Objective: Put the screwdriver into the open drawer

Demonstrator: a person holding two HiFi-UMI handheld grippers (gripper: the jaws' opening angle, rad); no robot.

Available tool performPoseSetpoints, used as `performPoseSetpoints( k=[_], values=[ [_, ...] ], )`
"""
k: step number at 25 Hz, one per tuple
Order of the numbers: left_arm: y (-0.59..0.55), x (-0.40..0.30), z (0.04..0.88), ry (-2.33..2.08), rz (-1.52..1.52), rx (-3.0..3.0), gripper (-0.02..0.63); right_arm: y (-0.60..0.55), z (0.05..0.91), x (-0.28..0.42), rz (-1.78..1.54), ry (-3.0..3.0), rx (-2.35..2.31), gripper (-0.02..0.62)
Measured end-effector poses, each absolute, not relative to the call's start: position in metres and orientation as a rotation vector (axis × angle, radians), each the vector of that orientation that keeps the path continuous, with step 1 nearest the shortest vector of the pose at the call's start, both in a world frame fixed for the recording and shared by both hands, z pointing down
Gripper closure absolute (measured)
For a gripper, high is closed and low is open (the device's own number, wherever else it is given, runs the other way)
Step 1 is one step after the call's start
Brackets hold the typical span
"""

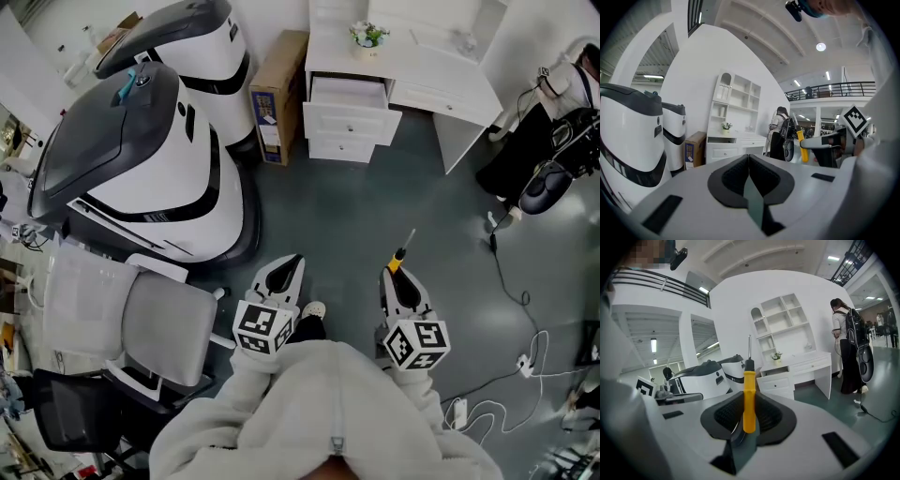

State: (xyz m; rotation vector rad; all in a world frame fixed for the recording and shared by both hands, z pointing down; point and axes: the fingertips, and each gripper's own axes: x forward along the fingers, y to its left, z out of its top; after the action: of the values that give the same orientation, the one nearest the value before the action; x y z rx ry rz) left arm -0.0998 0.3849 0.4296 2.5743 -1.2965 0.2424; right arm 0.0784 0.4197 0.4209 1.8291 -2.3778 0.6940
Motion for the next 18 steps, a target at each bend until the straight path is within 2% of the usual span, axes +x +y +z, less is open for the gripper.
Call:
performPoseSetpoints(
  k=[18],
  values=[
    [0.283,-0.121,0.424,-1.209,0.244,2.668,0.589,0.329,0.417,0.056,0.654,-2.356,1.937,0.506]
  ],
)
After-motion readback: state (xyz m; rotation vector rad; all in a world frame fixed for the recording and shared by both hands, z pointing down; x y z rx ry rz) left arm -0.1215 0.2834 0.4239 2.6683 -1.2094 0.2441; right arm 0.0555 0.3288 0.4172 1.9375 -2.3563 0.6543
